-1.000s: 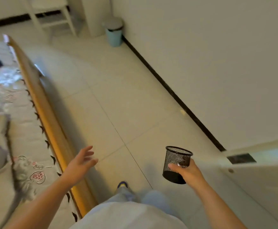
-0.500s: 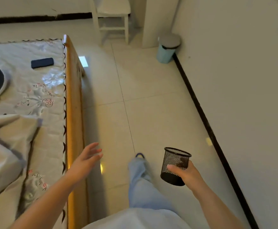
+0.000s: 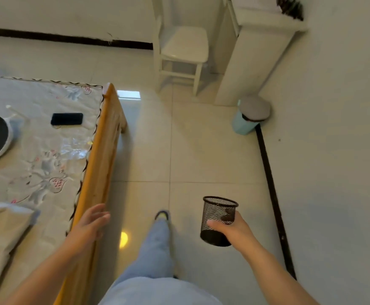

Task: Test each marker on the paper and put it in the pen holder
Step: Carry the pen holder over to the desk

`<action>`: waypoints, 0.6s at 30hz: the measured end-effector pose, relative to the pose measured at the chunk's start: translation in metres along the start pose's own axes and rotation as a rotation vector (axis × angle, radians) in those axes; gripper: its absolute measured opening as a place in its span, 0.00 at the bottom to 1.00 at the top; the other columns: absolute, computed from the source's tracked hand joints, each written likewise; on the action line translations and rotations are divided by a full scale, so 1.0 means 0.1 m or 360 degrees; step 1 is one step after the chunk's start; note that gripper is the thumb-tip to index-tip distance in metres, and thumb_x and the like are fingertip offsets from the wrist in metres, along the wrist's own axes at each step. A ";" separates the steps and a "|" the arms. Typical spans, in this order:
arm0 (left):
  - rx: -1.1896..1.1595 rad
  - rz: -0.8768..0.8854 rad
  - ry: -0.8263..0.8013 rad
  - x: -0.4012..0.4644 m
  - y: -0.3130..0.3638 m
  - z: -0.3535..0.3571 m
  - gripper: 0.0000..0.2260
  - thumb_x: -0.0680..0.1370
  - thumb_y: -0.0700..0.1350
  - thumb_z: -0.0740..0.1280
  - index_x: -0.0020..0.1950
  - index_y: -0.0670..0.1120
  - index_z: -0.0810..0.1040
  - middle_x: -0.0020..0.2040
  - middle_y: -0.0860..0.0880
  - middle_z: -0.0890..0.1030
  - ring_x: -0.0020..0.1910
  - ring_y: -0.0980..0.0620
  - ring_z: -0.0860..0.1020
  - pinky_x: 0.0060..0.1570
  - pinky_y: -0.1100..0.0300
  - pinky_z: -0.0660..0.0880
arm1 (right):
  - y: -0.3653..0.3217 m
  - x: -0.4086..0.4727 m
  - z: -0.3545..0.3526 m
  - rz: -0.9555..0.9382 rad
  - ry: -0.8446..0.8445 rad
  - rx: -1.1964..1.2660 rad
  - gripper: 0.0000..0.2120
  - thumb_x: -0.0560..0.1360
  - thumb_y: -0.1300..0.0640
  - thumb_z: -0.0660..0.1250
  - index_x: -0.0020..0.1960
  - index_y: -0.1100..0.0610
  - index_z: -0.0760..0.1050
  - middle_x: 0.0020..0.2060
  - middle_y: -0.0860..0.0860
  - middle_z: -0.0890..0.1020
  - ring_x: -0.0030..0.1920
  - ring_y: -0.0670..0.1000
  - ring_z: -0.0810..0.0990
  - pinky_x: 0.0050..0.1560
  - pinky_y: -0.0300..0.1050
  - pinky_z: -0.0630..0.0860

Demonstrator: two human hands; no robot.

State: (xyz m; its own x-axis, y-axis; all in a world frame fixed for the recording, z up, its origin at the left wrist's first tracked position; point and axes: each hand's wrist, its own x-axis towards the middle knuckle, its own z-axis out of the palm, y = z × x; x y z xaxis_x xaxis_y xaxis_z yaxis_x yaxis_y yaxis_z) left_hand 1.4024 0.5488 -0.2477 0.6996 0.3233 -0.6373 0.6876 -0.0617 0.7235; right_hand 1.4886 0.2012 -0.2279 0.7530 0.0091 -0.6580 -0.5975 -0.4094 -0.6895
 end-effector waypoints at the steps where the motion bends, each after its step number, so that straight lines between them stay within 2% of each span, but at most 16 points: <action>1: -0.0035 -0.0052 -0.0005 0.19 0.10 0.03 0.17 0.77 0.45 0.63 0.65 0.53 0.67 0.59 0.48 0.76 0.55 0.50 0.74 0.51 0.55 0.70 | -0.12 0.19 -0.02 0.0028 -0.0001 -0.0006 0.25 0.64 0.54 0.77 0.56 0.55 0.71 0.50 0.50 0.81 0.50 0.49 0.79 0.51 0.43 0.74; 5: 0.0009 -0.0123 -0.0069 1.03 0.73 0.16 0.16 0.77 0.46 0.63 0.65 0.52 0.68 0.61 0.47 0.75 0.60 0.47 0.73 0.58 0.51 0.69 | -0.66 0.92 -0.22 0.0087 0.0075 0.0047 0.19 0.64 0.56 0.77 0.51 0.52 0.73 0.46 0.48 0.81 0.48 0.48 0.80 0.49 0.43 0.74; 8: 0.0171 -0.0010 -0.0188 1.63 1.49 0.37 0.16 0.77 0.45 0.63 0.65 0.50 0.69 0.61 0.46 0.75 0.58 0.47 0.73 0.59 0.50 0.70 | -1.09 1.39 -0.41 0.0033 0.0163 0.0072 0.16 0.64 0.56 0.77 0.50 0.52 0.76 0.45 0.49 0.83 0.48 0.50 0.81 0.51 0.46 0.76; 11: 0.0349 0.0138 -0.0271 2.28 2.39 0.58 0.15 0.77 0.44 0.63 0.64 0.49 0.70 0.60 0.47 0.76 0.56 0.49 0.74 0.56 0.53 0.70 | -1.52 1.90 -0.56 0.0009 0.0219 0.0096 0.22 0.62 0.54 0.78 0.53 0.53 0.74 0.46 0.49 0.83 0.48 0.50 0.81 0.51 0.47 0.76; 14: 0.0449 0.0264 -0.0377 2.78 3.22 0.88 0.17 0.78 0.45 0.63 0.66 0.48 0.69 0.60 0.48 0.75 0.59 0.48 0.73 0.62 0.49 0.69 | -1.88 2.37 -0.72 0.0044 0.0243 0.0150 0.26 0.62 0.52 0.78 0.56 0.54 0.72 0.48 0.49 0.82 0.48 0.48 0.80 0.48 0.44 0.74; 18: 0.0426 0.0345 -0.0369 3.39 3.94 1.23 0.16 0.77 0.45 0.63 0.65 0.50 0.69 0.59 0.52 0.74 0.57 0.52 0.74 0.56 0.57 0.69 | -2.33 3.17 -1.00 0.0069 0.0205 0.0182 0.24 0.63 0.53 0.77 0.56 0.55 0.73 0.49 0.51 0.82 0.48 0.50 0.80 0.45 0.43 0.73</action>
State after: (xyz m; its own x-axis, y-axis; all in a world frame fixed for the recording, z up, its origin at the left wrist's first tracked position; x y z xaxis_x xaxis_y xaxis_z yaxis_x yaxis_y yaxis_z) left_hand 1.9338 0.5183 -0.2112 0.8379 0.0566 -0.5429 0.5246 -0.3580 0.7724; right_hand 1.8939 0.2084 -0.2458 0.7507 -0.1263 -0.6484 -0.6519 -0.3002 -0.6963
